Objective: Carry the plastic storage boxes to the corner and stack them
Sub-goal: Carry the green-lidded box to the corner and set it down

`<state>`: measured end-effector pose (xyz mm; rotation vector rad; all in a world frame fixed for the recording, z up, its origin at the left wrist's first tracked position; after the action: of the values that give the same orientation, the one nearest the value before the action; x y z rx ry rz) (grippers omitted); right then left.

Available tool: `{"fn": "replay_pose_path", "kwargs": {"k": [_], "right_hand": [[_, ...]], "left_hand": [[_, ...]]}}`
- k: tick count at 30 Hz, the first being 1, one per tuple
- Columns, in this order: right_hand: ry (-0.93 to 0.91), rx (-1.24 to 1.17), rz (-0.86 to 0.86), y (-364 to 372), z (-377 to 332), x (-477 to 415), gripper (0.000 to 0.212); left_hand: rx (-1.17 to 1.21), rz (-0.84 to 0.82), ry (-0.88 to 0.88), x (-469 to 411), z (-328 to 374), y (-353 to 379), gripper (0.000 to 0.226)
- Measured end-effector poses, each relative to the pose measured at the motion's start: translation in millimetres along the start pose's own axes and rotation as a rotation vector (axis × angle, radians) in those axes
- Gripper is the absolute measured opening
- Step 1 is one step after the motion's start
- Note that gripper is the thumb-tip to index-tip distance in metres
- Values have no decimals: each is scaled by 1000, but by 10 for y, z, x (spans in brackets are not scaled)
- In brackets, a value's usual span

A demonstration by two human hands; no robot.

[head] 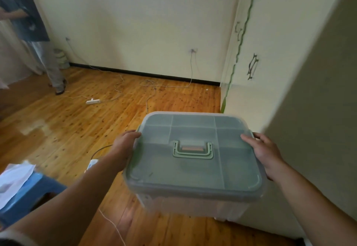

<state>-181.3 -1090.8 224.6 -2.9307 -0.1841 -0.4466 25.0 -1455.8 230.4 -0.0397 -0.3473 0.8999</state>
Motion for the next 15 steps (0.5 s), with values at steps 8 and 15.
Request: {"fn": "replay_pose_path", "kwargs": {"k": [8, 15], "right_hand": [[26, 6, -16, 438, -138, -515, 43], [30, 41, -29, 760, -464, -1204, 50]], "left_hand": [[11, -5, -24, -688, 135, 119, 29], [18, 14, -39, -1334, 492, 369, 31]]}}
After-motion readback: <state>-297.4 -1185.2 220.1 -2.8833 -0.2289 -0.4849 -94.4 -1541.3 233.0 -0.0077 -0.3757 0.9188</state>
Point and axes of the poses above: each hand's wrist, its own x-axis away from the middle knuckle, its own y-axis out of the palm, z = x × y, the point moved 5 cm from there along -x, towards the middle knuckle, and after that the axes turned 7 degrees about y, right-handed, at the moved point
